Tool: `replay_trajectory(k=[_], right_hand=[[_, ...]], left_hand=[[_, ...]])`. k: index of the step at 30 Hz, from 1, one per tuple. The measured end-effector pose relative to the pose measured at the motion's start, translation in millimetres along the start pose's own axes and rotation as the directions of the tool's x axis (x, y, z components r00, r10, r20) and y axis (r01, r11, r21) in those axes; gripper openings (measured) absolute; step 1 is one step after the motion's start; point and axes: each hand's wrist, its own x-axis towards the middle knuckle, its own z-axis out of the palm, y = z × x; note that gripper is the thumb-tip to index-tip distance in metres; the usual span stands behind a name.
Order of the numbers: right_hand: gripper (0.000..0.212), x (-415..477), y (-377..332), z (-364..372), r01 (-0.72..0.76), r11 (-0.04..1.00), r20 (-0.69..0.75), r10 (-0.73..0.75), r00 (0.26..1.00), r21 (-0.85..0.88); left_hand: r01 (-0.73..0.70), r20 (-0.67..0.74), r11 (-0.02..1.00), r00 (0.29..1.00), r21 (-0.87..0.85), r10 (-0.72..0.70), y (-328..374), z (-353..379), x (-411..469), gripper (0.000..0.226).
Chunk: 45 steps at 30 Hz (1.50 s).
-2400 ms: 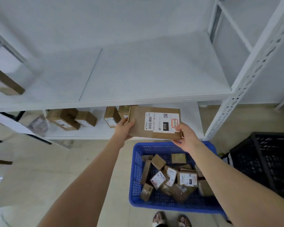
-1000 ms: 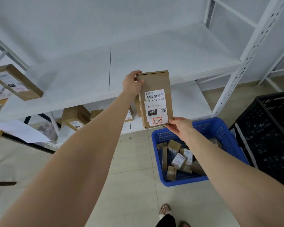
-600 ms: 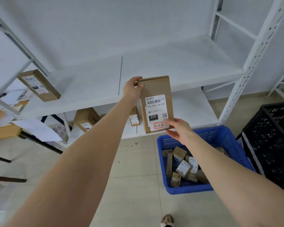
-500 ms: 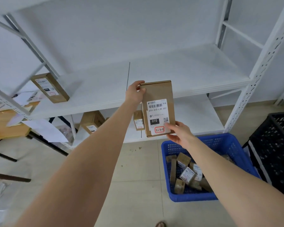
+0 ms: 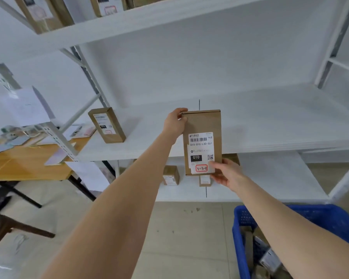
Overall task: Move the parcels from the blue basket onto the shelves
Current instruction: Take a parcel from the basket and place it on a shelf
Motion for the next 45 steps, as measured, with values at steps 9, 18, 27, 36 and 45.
replay_trajectory(k=[9,18,27,36,45], right_hand=[[0.042,52,-15,88,0.007,1.000,-0.081,-0.008,0.997,-0.018],[0.045,74,-35,80,0.048,0.999,-0.159,-0.045,0.986,0.015],[0.035,86,-46,16,0.071,0.997,-0.214,-0.062,0.975,0.032],[0.038,86,-69,-93,0.078,0.995,-0.228,-0.061,0.972,0.067],[0.039,90,-108,-184,0.146,0.989,-0.215,-0.136,0.967,0.034]], left_hand=[[0.009,0.085,0.997,0.996,-0.077,-0.003,-17,-69,74,0.036],[-0.077,0.127,0.993,0.988,-0.089,0.088,-10,-51,108,0.033],[-0.095,0.143,0.995,0.985,-0.037,0.099,14,18,118,0.034],[-0.058,0.100,0.998,0.993,-0.014,0.059,49,119,101,0.031],[-0.107,0.176,0.994,0.978,-0.010,0.107,96,193,86,0.043]])
